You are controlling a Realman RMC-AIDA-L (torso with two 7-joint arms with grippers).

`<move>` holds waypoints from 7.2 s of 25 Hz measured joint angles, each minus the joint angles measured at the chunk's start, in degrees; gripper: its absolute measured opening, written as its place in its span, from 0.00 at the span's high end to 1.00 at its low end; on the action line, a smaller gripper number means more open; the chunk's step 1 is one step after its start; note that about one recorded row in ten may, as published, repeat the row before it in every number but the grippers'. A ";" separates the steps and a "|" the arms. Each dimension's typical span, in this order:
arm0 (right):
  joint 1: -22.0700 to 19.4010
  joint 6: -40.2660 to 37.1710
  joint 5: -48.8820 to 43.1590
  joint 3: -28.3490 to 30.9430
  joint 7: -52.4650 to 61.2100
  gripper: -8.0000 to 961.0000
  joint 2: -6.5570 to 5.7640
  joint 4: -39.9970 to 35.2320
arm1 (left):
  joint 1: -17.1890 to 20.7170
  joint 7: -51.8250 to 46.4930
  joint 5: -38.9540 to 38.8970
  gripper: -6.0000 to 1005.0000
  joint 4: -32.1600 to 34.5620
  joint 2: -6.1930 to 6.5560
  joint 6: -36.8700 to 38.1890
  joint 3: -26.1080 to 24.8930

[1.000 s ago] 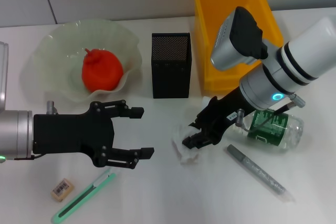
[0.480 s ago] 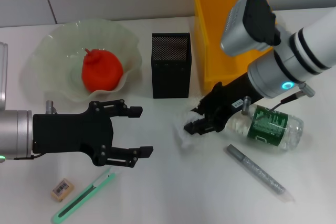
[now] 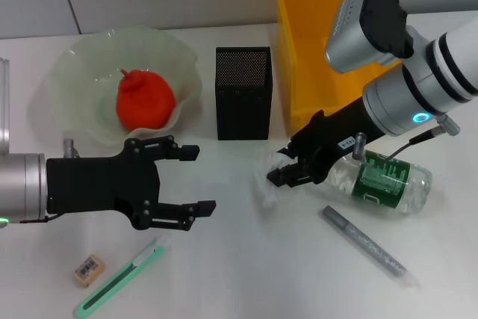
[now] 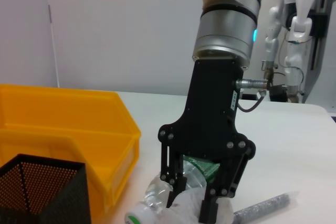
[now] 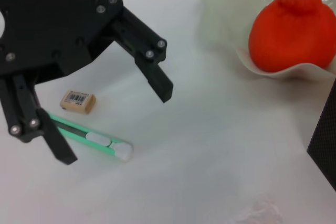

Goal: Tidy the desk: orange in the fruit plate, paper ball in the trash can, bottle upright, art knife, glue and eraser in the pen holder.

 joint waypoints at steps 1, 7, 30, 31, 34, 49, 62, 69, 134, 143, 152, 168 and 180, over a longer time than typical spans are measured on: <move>-0.14 0.00 0.00 0.00 0.02 0.65 0.00 -0.02 | 0.04 0.01 -0.02 0.14 0.00 0.00 -0.11 -0.04; -1.34 0.02 -0.17 0.58 0.19 0.65 -0.03 -1.72 | 0.37 0.67 -0.10 0.14 -0.08 -0.01 -0.19 -0.41; -10.28 -0.87 -1.05 7.60 1.23 0.66 -0.09 -22.88 | -0.21 0.61 -0.31 0.14 -0.11 0.00 -0.07 -0.32; -10.50 -0.61 -1.13 7.83 1.19 0.66 -0.08 -23.63 | -0.21 0.61 -0.31 0.14 -0.11 0.00 -0.07 -0.32; -10.95 0.21 -1.30 9.32 1.02 0.66 -0.07 -25.14 | -0.26 0.60 -0.31 0.14 -0.11 0.00 -0.06 -0.33; -11.22 15.44 -2.55 12.45 -9.39 0.66 -0.25 -17.25 | -1.34 0.71 -0.99 0.14 -0.04 -0.06 -0.32 -0.03; -7.77 20.69 -2.14 12.19 -14.56 0.66 -0.22 -8.73 | -1.63 0.71 -1.10 0.14 -0.59 -0.18 -0.55 0.04; -6.90 20.40 -2.11 12.02 -14.56 0.65 -0.29 -7.37 | -1.74 0.71 -1.09 0.14 -0.67 -0.18 -0.55 0.04; -19.29 0.77 -1.85 7.73 8.39 0.19 0.12 -32.09 | -1.75 0.70 -1.09 0.14 -1.49 -0.18 -0.71 0.81; -18.71 -4.12 -2.94 8.32 11.05 0.19 -0.17 -32.29 | -1.90 0.70 -1.09 0.14 -1.49 -0.18 -0.63 1.04; -17.35 -10.51 -8.30 8.84 5.35 0.19 -0.31 -33.10 | -1.99 0.70 -1.09 0.14 -1.49 -0.18 -0.63 1.65; -15.24 -10.43 -11.61 8.89 0.95 0.19 -0.35 -26.87 | -1.99 0.70 -1.50 0.14 -1.60 -0.27 -0.64 2.35; -14.23 -8.05 -11.61 8.27 -0.93 0.19 -0.24 -22.71 | -2.02 0.71 -1.53 0.14 -2.28 -0.27 -1.15 2.35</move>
